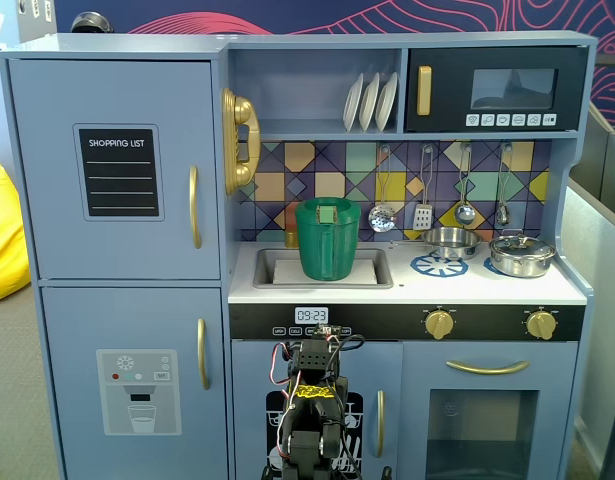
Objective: Open the left cabinet door
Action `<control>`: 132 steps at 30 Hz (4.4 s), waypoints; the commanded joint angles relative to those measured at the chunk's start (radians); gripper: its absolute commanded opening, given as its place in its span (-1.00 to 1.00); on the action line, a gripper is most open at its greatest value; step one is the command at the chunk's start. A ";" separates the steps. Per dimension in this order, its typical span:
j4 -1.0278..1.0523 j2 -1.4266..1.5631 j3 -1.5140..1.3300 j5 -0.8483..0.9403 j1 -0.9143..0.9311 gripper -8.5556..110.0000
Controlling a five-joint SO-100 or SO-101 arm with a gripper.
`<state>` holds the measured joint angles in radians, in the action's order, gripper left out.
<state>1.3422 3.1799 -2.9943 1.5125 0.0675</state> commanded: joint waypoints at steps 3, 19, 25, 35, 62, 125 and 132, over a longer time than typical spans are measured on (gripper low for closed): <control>0.189 0.000 -0.003 -0.003 0.009 -0.86; 0.181 -0.002 -0.002 -0.002 -0.051 -0.86; 0.021 -0.038 0.161 -0.041 -0.227 -0.86; -0.454 -0.391 0.657 -0.058 -0.506 -0.76; -1.207 -0.865 1.124 0.155 -0.755 -0.36; -1.089 -0.750 1.085 0.506 -1.026 -0.60; -1.094 -0.767 1.098 0.520 -1.034 -0.62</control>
<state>0.2807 2.4099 -1.9574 2.0325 -1.0017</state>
